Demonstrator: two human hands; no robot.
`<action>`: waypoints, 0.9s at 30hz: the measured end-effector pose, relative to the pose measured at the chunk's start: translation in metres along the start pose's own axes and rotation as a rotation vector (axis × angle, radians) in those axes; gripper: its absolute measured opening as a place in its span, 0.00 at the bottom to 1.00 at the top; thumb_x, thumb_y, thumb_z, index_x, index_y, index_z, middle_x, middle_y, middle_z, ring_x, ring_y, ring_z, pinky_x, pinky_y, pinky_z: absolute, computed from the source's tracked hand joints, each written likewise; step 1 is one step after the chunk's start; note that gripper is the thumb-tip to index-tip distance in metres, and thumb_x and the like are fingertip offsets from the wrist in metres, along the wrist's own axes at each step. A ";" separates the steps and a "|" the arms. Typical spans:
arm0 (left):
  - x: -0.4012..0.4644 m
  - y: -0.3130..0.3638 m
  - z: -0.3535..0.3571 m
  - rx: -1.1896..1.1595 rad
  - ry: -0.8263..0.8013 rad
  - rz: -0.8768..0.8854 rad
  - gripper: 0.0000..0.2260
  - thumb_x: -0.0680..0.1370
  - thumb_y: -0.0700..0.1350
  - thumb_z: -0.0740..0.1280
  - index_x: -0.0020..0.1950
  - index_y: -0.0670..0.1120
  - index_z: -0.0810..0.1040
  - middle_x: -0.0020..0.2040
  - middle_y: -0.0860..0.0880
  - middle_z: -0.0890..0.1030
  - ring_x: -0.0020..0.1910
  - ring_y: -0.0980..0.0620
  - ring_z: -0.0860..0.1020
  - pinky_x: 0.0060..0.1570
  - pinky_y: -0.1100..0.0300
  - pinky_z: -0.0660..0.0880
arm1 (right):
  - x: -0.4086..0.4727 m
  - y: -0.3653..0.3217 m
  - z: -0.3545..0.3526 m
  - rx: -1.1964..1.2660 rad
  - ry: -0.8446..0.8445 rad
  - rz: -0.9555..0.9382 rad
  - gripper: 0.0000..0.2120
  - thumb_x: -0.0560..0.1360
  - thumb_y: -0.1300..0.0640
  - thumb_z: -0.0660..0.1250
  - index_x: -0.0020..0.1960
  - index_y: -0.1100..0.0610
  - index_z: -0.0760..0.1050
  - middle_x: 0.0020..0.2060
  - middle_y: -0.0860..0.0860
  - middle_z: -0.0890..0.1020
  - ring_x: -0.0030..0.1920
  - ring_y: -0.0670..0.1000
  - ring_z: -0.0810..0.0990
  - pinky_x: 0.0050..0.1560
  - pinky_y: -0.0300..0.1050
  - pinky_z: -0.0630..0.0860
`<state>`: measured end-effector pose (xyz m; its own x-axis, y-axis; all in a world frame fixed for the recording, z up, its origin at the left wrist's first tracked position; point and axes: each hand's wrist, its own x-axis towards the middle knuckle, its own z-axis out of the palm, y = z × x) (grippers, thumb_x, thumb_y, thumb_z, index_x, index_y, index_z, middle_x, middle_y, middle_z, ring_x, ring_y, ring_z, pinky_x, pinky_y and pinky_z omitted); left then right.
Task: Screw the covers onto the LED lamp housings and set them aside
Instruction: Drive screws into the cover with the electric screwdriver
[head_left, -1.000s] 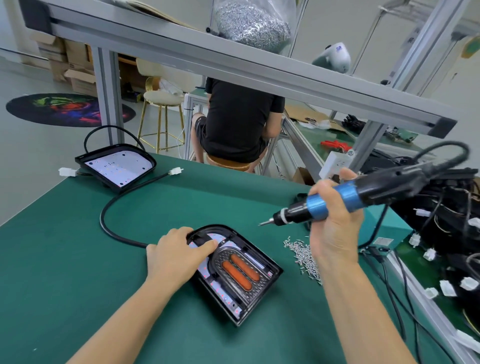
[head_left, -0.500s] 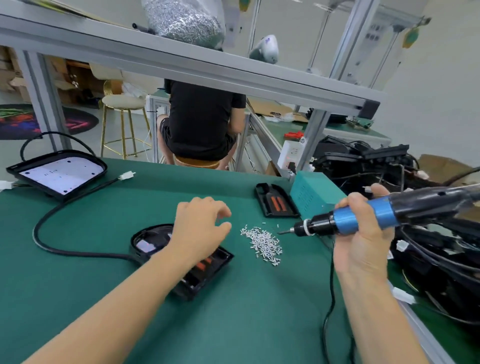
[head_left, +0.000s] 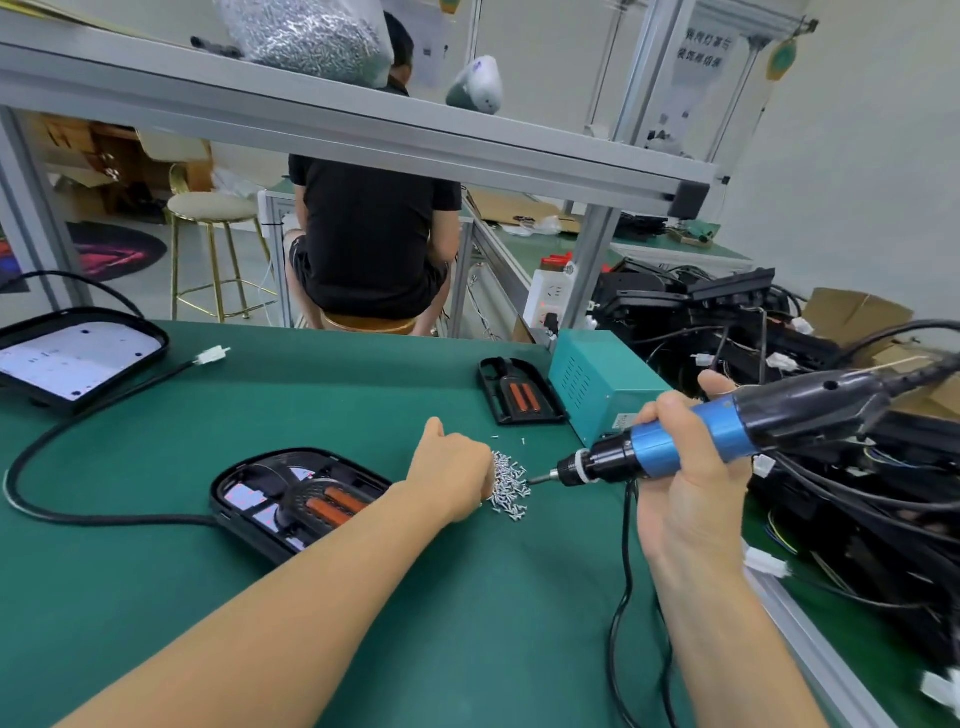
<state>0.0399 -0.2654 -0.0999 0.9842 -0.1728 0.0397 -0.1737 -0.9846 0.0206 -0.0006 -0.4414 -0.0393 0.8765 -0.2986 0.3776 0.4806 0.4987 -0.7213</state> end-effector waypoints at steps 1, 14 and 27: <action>0.000 0.000 0.001 0.002 0.001 0.000 0.11 0.71 0.38 0.68 0.39 0.54 0.74 0.45 0.52 0.84 0.47 0.49 0.76 0.46 0.56 0.55 | 0.000 0.000 0.000 -0.003 0.000 0.000 0.17 0.70 0.64 0.69 0.55 0.50 0.72 0.36 0.50 0.76 0.38 0.50 0.76 0.53 0.53 0.72; -0.002 0.004 0.005 0.023 0.033 0.065 0.09 0.76 0.39 0.63 0.48 0.49 0.82 0.46 0.50 0.83 0.49 0.48 0.75 0.53 0.55 0.59 | -0.001 0.002 0.002 -0.043 -0.001 0.011 0.16 0.75 0.70 0.65 0.54 0.51 0.71 0.35 0.50 0.75 0.38 0.50 0.75 0.55 0.54 0.70; -0.076 -0.039 -0.042 -1.712 0.195 -0.114 0.07 0.65 0.33 0.74 0.37 0.44 0.85 0.36 0.46 0.84 0.38 0.55 0.81 0.42 0.69 0.76 | -0.003 -0.025 0.033 0.357 -0.113 0.123 0.13 0.74 0.66 0.63 0.50 0.49 0.72 0.33 0.46 0.75 0.35 0.44 0.75 0.43 0.39 0.76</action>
<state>-0.0298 -0.2130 -0.0615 0.9972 0.0227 0.0709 -0.0738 0.1759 0.9816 -0.0139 -0.4266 -0.0035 0.9159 -0.1377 0.3771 0.3340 0.7825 -0.5255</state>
